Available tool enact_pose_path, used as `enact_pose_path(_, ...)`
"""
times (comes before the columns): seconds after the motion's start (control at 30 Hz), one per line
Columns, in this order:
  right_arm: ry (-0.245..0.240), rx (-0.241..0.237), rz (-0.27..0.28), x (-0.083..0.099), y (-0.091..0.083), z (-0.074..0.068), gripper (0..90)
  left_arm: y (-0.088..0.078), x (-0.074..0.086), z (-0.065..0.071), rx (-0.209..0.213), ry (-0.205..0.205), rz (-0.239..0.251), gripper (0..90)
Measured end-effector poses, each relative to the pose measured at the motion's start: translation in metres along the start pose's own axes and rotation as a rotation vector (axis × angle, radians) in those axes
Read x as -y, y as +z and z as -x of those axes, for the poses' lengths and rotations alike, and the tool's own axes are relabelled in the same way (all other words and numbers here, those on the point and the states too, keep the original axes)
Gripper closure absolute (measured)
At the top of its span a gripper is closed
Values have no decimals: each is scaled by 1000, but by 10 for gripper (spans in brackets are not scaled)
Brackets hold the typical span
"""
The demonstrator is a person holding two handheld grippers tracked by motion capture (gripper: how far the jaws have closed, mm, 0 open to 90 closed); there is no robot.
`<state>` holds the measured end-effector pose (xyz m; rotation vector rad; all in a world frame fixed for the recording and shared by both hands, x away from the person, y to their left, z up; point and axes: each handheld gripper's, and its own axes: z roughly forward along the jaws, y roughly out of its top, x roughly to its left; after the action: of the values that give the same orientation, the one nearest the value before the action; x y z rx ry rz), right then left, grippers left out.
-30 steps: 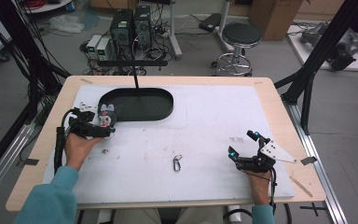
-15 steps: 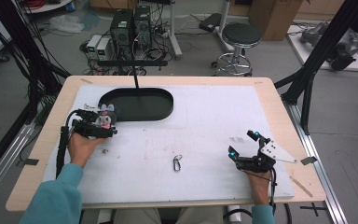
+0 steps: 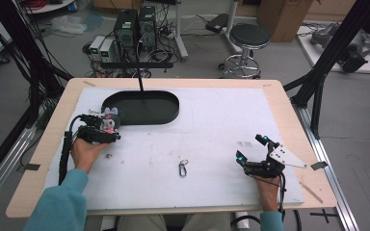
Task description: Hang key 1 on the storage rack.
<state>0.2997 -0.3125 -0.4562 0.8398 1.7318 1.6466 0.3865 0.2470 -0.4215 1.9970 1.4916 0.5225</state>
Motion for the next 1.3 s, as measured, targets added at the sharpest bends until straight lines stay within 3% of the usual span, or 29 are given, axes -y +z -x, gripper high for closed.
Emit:
enact_pose_path(0.23,3,-1,-1,0,0,0,7,1,1,2,19,-13,-17,237)
enact_pose_path(0.57,1,-2,1,0,0,0,7,2,2,3,27,-41,-21,404)
enact_pose_path(0.63,3,-3,3,0,0,0,7,0,2,3,27,-43,-21,472)
enact_pose_path(0.73,2,-2,4,0,0,0,7,-2,2,1,32,-50,-16,497)
enact_pose_path(0.93,3,-2,-1,0,0,0,7,-4,2,1,35,-18,-8,522)
enact_pose_path(1.3,3,-1,-1,0,0,0,7,-10,2,-3,65,-8,17,534)
